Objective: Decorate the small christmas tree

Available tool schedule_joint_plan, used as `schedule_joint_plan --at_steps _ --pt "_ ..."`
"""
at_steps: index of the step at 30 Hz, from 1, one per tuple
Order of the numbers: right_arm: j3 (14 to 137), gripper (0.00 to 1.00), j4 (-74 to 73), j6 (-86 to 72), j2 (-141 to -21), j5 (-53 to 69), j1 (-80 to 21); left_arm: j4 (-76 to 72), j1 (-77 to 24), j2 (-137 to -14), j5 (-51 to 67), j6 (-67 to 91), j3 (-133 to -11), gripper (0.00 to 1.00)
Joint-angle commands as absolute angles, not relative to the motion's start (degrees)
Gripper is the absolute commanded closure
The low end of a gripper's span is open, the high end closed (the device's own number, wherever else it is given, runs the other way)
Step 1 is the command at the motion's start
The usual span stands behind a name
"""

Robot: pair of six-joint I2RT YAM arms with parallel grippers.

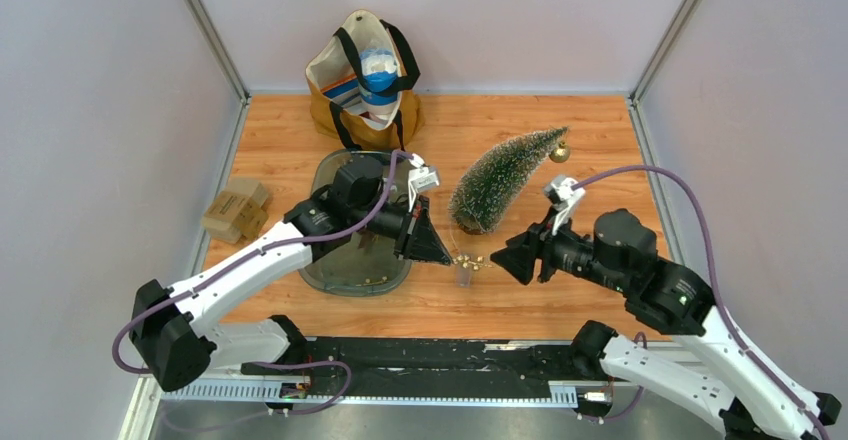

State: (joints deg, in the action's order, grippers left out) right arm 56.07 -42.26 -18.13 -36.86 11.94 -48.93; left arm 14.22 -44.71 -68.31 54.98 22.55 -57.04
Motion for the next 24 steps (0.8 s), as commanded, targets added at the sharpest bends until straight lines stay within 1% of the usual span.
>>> schedule_joint_plan --at_steps 1,5,7,8,10,13,15,19,24 --pt "54.94 0.46 -38.85 -27.66 -31.13 -8.40 -48.60 2.13 -45.00 -64.60 49.49 29.95 -54.59 1.00" --pt "49.85 0.42 -36.75 -46.09 -21.92 -17.56 -48.69 -12.45 -45.00 -61.44 42.90 37.60 -48.53 1.00" --pt "45.03 0.42 -32.63 -54.62 -17.87 -18.63 -48.78 -17.54 -45.00 -60.03 39.47 40.24 -45.90 1.00" --pt "42.74 0.43 -28.26 -57.19 -16.19 -18.20 -48.69 -18.88 -44.91 -59.25 37.72 40.86 -45.18 1.00" --pt "38.95 0.43 -23.40 -61.68 -15.56 -16.62 -48.78 -23.80 -45.09 -58.54 35.08 44.02 -42.55 1.00" --pt "37.35 0.42 -21.01 -64.77 -19.14 -13.46 -48.87 -28.90 -45.35 -58.27 33.14 45.70 -40.70 1.00" --pt "37.18 0.41 -18.82 -65.04 -21.61 -12.66 -48.87 -29.44 -45.88 -58.53 32.61 45.70 -40.87 1.00" --pt "34.11 0.41 -11.09 -66.27 -22.24 -14.58 -49.74 -30.06 -46.93 -58.54 30.94 45.62 -40.52 1.00" --pt "32.26 0.42 -6.60 -67.24 -23.29 -16.00 -50.27 -30.23 -47.64 -58.27 28.66 45.70 -39.82 1.00"
